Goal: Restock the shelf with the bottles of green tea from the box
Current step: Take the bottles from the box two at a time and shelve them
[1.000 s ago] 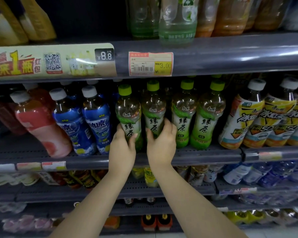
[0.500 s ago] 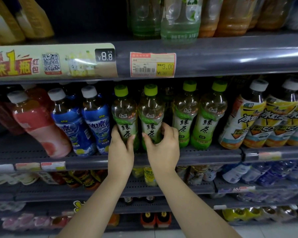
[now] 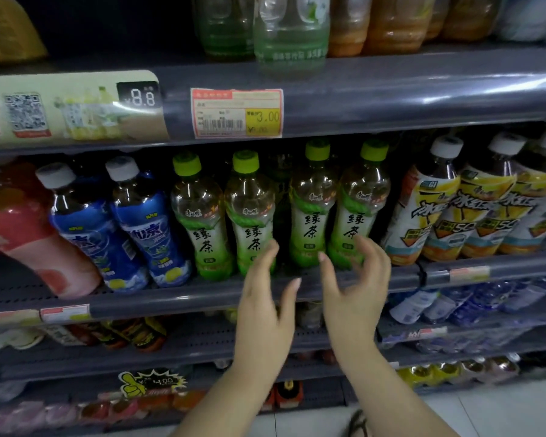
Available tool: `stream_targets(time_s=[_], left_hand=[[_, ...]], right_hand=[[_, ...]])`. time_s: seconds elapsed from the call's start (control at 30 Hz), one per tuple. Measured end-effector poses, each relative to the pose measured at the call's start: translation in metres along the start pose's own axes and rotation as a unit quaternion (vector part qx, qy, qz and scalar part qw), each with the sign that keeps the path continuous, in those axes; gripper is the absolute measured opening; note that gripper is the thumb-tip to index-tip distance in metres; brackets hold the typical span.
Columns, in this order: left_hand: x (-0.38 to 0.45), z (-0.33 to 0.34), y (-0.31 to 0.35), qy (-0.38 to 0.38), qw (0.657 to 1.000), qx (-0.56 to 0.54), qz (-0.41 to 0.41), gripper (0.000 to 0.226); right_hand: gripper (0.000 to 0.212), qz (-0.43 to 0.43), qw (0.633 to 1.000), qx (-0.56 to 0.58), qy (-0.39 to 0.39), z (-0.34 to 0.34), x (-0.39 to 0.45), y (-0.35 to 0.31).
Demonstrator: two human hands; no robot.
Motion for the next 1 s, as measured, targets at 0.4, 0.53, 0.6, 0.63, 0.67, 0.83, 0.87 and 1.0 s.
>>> stream_targets(time_s=[0.4, 0.53, 0.6, 0.63, 0.67, 0.83, 0.87, 1.0], left_hand=[[0.065, 0.061, -0.032, 0.038, 0.995, -0.002, -0.09, 0.066], [0.068, 0.063, -0.035, 0.021, 0.996, 0.018, -0.087, 0.054], [0.066, 0.063, -0.035, 0.008, 0.996, 0.028, -0.081, 0.053], [0.064, 0.062, -0.035, 0.0, 0.997, 0.031, -0.077, 0.053], [0.063, 0.061, -0.034, -0.009, 0.997, 0.032, -0.074, 0.053], [0.061, 0.056, -0.035, -0.04, 0.996, 0.051, -0.056, 0.053], [0.061, 0.056, -0.036, -0.044, 0.996, 0.056, -0.055, 0.054], [0.06, 0.059, -0.038, -0.053, 0.995, 0.069, -0.055, 0.057]], right_hand=[[0.061, 0.045, 0.993, -0.065, -0.092, 0.019, 0.046, 0.035], [0.043, 0.013, 0.989, -0.074, -0.125, 0.017, 0.052, 0.038], [0.044, 0.006, 0.987, -0.07, -0.147, 0.016, 0.055, 0.039], [0.044, 0.003, 0.985, -0.067, -0.156, 0.016, 0.056, 0.04], [0.045, -0.003, 0.984, -0.066, -0.164, 0.016, 0.056, 0.041], [0.048, -0.039, 0.981, -0.091, -0.164, 0.012, 0.055, 0.04], [0.048, -0.041, 0.981, -0.094, -0.165, 0.012, 0.055, 0.039], [0.051, -0.05, 0.978, -0.099, -0.177, 0.014, 0.055, 0.038]])
Point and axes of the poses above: each hand's wrist, its own x-axis towards the middle knuckle, its own z-axis out of the palm, y = z × x, the point moved 7 cm from there along x, towards the middle knuckle, and after that the axes turned 14 degrees about -x, right-handed, at the moved point
